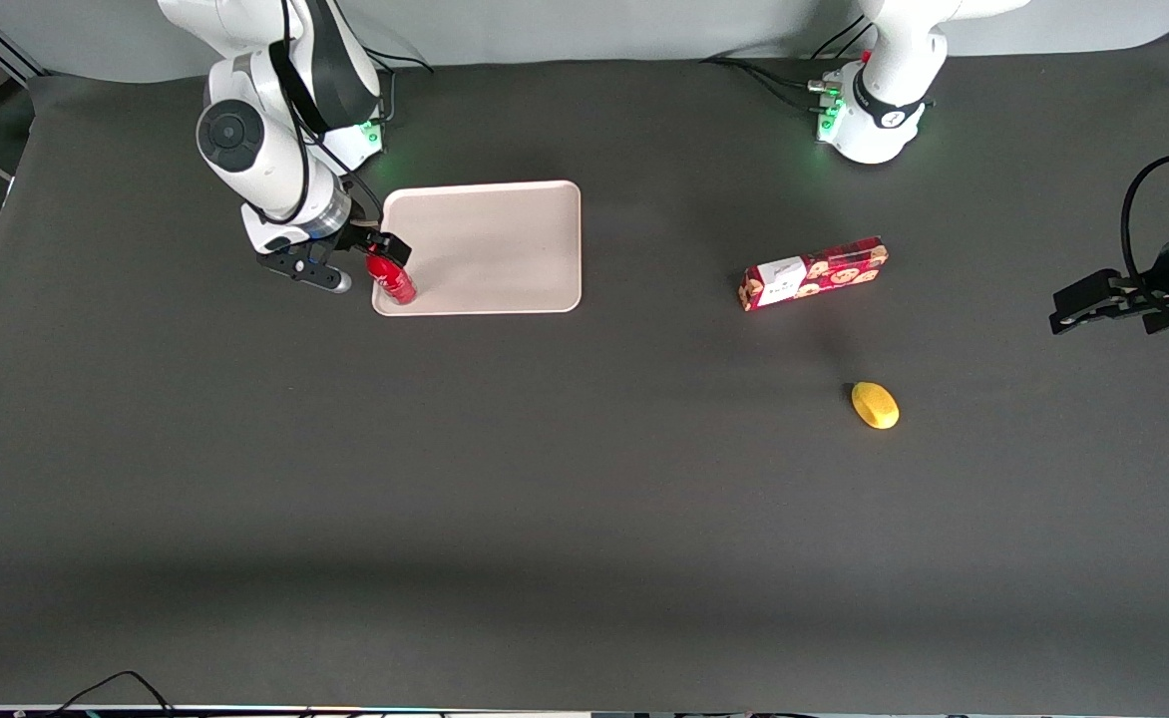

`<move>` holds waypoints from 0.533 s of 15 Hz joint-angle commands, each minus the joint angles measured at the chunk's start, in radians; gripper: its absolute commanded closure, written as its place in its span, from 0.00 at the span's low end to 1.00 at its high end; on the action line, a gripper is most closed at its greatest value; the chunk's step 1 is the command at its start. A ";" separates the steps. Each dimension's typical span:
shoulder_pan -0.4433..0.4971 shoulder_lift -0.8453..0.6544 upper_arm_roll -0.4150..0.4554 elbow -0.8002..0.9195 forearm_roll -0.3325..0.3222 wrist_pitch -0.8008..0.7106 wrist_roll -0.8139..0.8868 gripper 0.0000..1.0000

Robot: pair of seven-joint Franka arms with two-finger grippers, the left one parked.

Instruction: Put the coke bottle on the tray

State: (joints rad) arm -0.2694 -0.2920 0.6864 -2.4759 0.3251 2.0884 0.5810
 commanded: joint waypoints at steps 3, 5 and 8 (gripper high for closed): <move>-0.106 0.063 -0.016 0.297 -0.087 -0.165 0.019 0.00; -0.129 0.189 -0.040 0.470 -0.154 -0.252 0.022 0.00; -0.119 0.360 -0.102 0.746 -0.233 -0.423 0.020 0.00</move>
State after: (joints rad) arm -0.3926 -0.1665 0.6287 -2.0306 0.1696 1.8285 0.5859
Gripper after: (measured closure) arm 0.000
